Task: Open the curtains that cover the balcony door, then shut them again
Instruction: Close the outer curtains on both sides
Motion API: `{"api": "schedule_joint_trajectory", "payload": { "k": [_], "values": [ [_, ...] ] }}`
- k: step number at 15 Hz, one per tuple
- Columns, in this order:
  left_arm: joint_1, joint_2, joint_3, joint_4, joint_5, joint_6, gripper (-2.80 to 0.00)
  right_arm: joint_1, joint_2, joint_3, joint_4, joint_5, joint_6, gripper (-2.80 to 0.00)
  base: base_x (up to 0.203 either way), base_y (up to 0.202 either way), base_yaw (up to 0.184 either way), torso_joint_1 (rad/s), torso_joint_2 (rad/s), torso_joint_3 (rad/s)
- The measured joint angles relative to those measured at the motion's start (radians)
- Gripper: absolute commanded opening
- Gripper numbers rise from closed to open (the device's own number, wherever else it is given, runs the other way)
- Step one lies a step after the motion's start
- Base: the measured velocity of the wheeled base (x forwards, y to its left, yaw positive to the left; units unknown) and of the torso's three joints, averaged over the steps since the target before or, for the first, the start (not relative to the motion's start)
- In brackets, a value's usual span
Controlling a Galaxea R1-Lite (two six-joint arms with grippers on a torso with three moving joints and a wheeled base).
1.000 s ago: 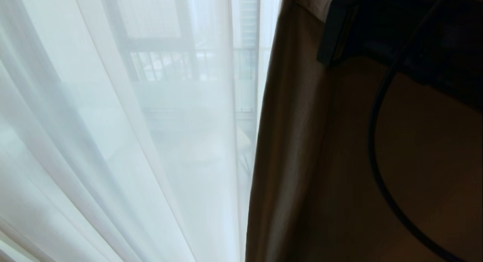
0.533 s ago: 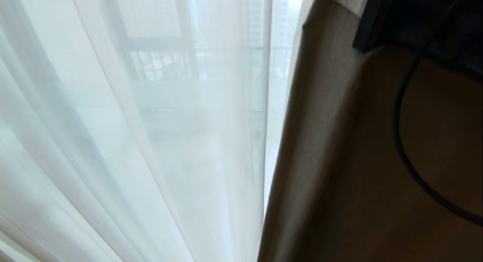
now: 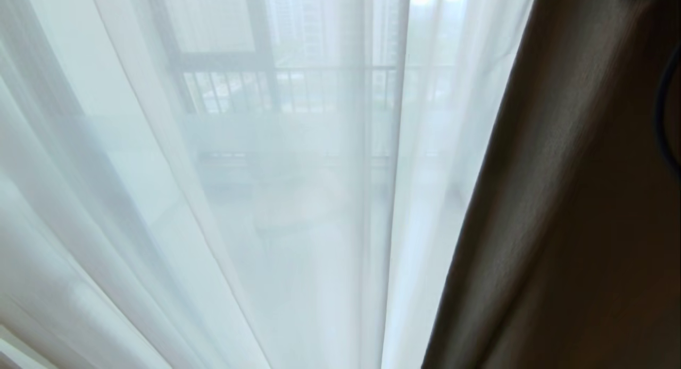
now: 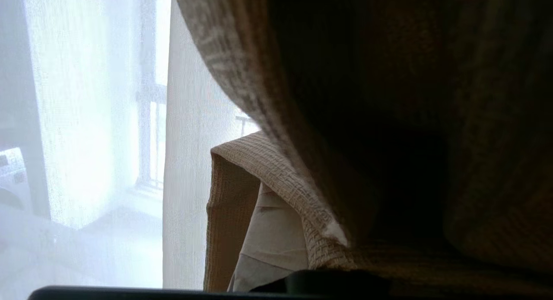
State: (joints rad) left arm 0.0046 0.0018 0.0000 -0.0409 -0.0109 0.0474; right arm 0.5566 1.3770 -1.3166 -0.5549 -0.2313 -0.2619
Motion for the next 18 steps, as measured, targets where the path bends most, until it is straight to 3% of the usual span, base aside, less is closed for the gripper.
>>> {"api": "schedule_joint_trajectory", "payload": {
  "k": [1,2,8,18],
  "values": [
    [-0.001,0.000,0.000,0.000,0.000,0.000,-2.80,-0.001,-0.003,0.000,-0.001,0.000,0.000,-2.80,0.000,0.000,0.000,0.000,0.00,0.000],
    [-0.001,0.000,0.000,0.000,0.000,0.000,-2.80,-0.001,-0.005,0.002,0.001,0.001,0.000,0.00,0.000,0.000,0.000,0.000,0.00,0.000],
    [-0.001,0.000,0.000,0.000,0.000,0.000,-2.80,-0.002,-0.041,0.086,0.001,0.001,0.000,0.00,0.000,0.000,0.000,0.000,0.00,0.000],
    [-0.001,0.000,0.000,0.000,0.000,0.000,-2.80,0.000,-0.379,0.520,0.005,0.003,-0.002,0.00,0.000,0.000,0.000,0.000,0.00,0.000]
  ]
}}
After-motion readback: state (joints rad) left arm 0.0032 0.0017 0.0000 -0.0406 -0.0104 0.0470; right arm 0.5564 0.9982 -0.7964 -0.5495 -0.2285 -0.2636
